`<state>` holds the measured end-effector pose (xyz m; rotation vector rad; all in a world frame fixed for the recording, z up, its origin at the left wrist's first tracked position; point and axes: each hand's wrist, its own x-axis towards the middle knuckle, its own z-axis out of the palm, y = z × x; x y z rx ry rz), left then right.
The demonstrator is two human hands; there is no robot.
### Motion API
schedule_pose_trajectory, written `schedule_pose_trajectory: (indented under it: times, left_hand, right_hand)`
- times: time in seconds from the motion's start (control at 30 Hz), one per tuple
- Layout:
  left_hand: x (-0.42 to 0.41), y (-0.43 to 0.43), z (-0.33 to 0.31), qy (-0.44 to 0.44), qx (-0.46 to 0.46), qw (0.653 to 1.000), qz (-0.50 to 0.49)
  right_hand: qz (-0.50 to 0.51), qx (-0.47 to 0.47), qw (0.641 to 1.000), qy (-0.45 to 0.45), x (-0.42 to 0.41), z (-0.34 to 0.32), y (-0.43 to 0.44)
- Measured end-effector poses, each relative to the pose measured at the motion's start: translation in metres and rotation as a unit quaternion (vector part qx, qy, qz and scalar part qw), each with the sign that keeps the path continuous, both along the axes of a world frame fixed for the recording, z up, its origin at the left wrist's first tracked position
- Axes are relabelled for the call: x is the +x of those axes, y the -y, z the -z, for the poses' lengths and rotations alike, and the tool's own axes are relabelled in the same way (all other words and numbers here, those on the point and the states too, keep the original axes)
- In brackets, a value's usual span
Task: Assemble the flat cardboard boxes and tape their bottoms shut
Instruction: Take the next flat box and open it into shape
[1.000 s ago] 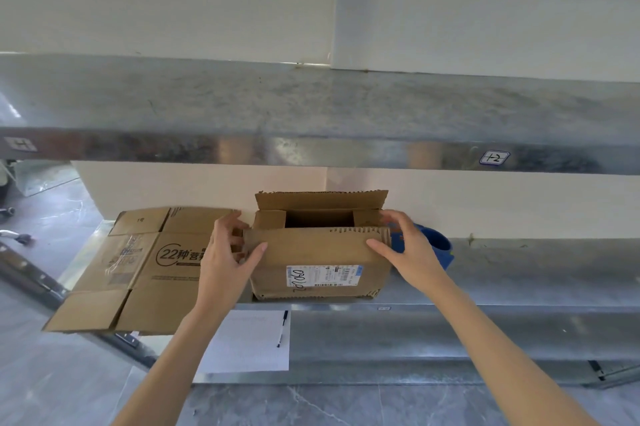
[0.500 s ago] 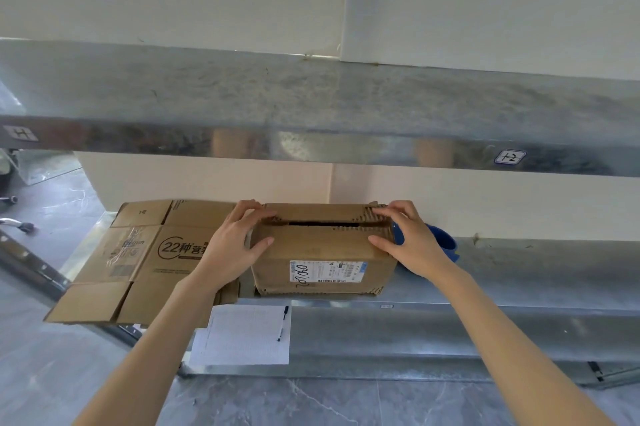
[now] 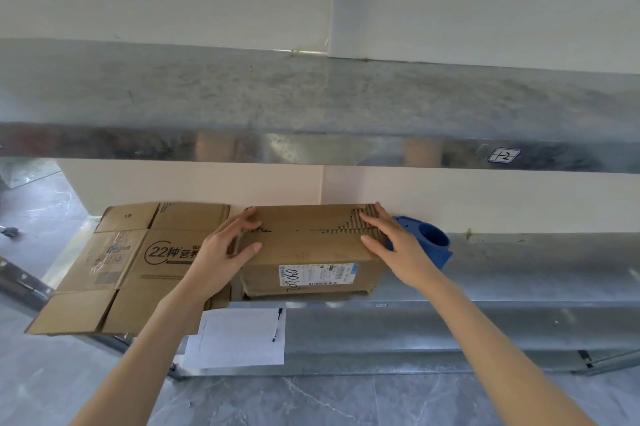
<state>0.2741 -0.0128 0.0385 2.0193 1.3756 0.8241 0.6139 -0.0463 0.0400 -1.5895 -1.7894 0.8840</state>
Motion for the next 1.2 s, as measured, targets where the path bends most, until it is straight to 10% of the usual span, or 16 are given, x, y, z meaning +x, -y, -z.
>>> schedule_pose_trajectory:
  times: [0.6,1.2]
  left_hand:
    - [-0.001,0.002,0.042,0.041,-0.056,0.997,-0.024]
    - [0.016,-0.003,0.053,-0.067,0.015,0.997,0.028]
  right_hand:
    - [0.003,-0.016,0.999,0.029,-0.004,0.042,-0.001]
    - [-0.027,0.132,0.953,0.270,-0.018,0.056,-0.008]
